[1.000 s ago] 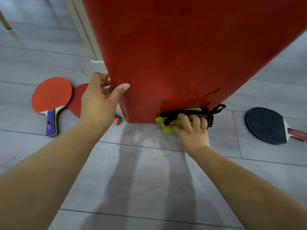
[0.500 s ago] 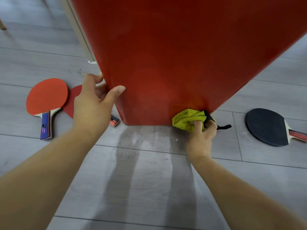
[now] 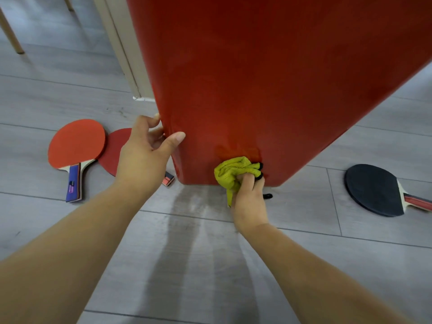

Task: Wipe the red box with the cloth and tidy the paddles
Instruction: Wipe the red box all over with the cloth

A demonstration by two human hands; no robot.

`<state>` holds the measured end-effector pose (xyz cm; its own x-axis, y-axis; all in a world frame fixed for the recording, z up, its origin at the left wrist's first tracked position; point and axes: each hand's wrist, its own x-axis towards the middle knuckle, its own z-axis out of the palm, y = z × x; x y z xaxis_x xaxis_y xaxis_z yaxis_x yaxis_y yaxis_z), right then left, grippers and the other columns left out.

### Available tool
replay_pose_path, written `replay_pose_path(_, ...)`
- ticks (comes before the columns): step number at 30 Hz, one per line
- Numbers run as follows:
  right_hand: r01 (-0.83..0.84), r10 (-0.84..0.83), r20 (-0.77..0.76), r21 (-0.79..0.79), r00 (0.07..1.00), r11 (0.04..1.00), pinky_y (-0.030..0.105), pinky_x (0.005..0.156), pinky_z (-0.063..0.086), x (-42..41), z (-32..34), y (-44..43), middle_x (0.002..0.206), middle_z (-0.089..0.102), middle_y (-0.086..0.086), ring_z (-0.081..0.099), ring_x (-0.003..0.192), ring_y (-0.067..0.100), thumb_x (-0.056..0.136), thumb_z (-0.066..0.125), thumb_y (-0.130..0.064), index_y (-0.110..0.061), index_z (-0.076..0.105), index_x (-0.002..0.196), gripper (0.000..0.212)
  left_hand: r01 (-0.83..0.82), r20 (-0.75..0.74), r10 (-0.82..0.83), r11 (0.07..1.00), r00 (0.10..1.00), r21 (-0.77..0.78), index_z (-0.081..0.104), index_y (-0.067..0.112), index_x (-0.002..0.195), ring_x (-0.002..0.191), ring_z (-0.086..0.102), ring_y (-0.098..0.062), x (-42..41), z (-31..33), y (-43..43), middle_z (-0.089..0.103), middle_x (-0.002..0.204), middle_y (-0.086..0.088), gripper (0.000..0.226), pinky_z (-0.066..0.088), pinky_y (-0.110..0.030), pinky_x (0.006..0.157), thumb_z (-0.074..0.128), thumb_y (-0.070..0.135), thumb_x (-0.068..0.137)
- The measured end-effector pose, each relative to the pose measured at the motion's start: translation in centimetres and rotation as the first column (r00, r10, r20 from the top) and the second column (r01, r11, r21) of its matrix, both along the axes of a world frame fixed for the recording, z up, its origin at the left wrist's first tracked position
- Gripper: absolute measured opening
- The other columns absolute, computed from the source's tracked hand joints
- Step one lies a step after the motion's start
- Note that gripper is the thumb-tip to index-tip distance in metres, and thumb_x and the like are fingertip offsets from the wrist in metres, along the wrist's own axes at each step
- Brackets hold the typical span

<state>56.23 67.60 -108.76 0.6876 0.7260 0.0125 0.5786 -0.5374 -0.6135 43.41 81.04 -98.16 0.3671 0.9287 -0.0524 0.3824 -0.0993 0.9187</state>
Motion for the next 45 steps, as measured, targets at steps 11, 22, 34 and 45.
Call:
replay_pose_path(11, -0.325, 0.324, -0.035, -0.041, 0.945, 0.945, 0.02, 0.068, 0.025, -0.9, 7.2, -2.3, 0.131, 0.033, 0.008, 0.048, 0.103, 0.029, 0.092, 0.048, -0.005, -0.011, 0.04, 0.13, 0.039, 0.144, -0.065, -0.167, 0.951, 0.984, -0.273, 0.051, 0.023, 0.109, 0.087, 0.066, -0.018, 0.0, 1.8, -4.5, 0.064, 0.091, 0.001, 0.07, 0.055, -0.046, 0.084, 0.071, 0.069, 0.059)
replay_pose_path(22, -0.48, 0.484, 0.022, 0.172, 0.875, 0.86, 0.031, 0.082, 0.046, -1.0, 12.7, -4.5, 0.12, 0.043, 0.005, 0.049, 0.1, 0.02, 0.085, 0.058, -0.015, -0.024, 0.047, 0.125, 0.042, 0.296, 0.03, -0.295, 0.942, 0.955, -0.159, 0.061, 0.021, 0.089, 0.067, 0.067, -0.012, -1.0, 6.4, -5.8, 0.072, 0.073, 0.006, 0.014, 0.057, -0.029, 0.062, 0.061, 0.008, 0.087)
replay_pose_path(34, -0.449, 0.463, 0.032, 0.309, 0.886, 0.838, 0.011, 0.088, 0.039, 2.6, 24.4, -5.8, 0.116, 0.03, -0.039, 0.043, 0.109, -0.007, 0.071, 0.058, -0.062, -0.066, 0.02, 0.104, 0.051, 0.528, 0.031, -0.531, 0.847, 0.847, 0.068, 0.062, 0.046, 0.095, 0.074, 0.064, -0.022, -1.6, 18.8, -6.7, 0.069, 0.085, 0.004, 0.024, 0.057, -0.047, 0.069, 0.055, 0.034, 0.075)
replay_pose_path(45, -0.432, 0.47, 0.056, 0.502, 0.881, 0.749, 0.044, 0.08, 0.051, 4.6, 35.9, -4.5, 0.104, 0.052, -0.027, 0.057, 0.095, 0.009, 0.079, 0.065, -0.033, -0.056, 0.028, 0.105, 0.051, 0.427, 0.315, -0.514, 0.851, 0.798, 0.305, 0.074, 0.032, 0.092, 0.083, 0.067, 0.003, 0.7, 29.4, -6.5, 0.073, 0.088, 0.015, 0.016, 0.049, -0.008, 0.069, 0.07, 0.026, 0.077)
